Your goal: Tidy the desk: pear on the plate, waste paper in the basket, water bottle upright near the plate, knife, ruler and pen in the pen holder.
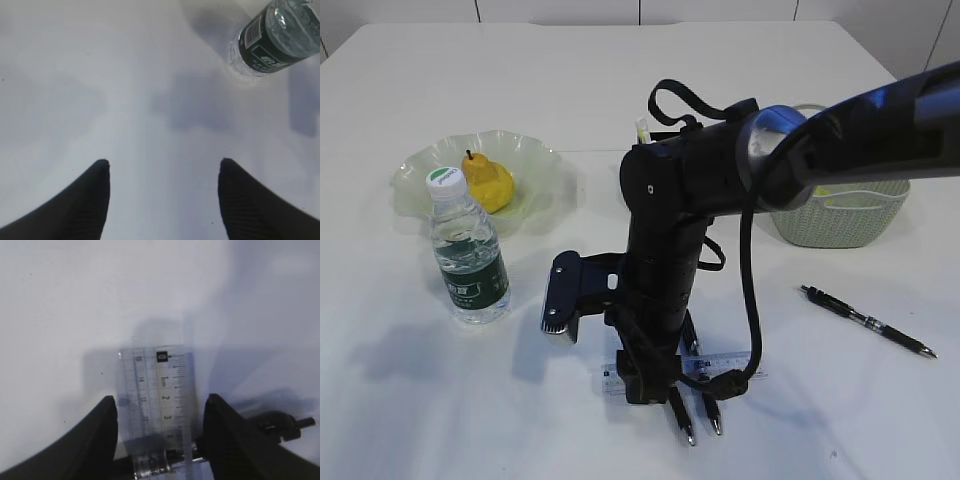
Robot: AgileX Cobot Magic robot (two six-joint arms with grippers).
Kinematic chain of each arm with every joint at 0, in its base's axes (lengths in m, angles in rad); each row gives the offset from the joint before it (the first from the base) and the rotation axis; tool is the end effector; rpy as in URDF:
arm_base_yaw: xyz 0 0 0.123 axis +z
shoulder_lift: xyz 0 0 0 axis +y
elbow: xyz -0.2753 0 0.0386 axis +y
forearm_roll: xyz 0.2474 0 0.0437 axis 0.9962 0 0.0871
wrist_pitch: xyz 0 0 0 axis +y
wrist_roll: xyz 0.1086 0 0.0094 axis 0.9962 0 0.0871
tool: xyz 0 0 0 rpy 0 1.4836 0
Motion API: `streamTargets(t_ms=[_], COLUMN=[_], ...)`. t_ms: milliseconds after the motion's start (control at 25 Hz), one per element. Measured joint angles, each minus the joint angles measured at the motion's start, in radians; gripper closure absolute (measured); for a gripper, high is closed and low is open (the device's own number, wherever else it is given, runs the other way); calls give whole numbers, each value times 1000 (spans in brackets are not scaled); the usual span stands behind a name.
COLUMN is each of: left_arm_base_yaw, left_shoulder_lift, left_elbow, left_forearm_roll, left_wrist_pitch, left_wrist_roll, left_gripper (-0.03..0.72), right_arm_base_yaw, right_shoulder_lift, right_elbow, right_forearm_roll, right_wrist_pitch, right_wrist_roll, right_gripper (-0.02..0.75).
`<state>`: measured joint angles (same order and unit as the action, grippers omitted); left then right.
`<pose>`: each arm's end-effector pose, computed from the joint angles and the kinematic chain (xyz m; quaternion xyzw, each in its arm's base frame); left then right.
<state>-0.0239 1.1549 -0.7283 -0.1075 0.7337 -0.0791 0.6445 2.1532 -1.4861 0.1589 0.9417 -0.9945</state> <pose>0.2192 -0.0131 0.2324 -0.0565 0.9666 -0.0573 0.2433 0.3201 0.2580 0.1050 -0.6975 0.7132 0.0600 0.0355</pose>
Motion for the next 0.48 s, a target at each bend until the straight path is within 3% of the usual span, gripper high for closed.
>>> streamTargets(t_ms=[480], left_arm_base_yaw=[0], left_shoulder_lift=[0], left_elbow=[0], left_forearm_roll=[0], left_wrist_pitch=[-5], left_wrist_roll=[0], left_gripper=[212], right_arm_base_yaw=[2], right_shoulder_lift=[18], right_elbow=[-2], right_forearm_roll=[-2], right_wrist_pitch=[-6], right_wrist_roll=[2], right_gripper=[341])
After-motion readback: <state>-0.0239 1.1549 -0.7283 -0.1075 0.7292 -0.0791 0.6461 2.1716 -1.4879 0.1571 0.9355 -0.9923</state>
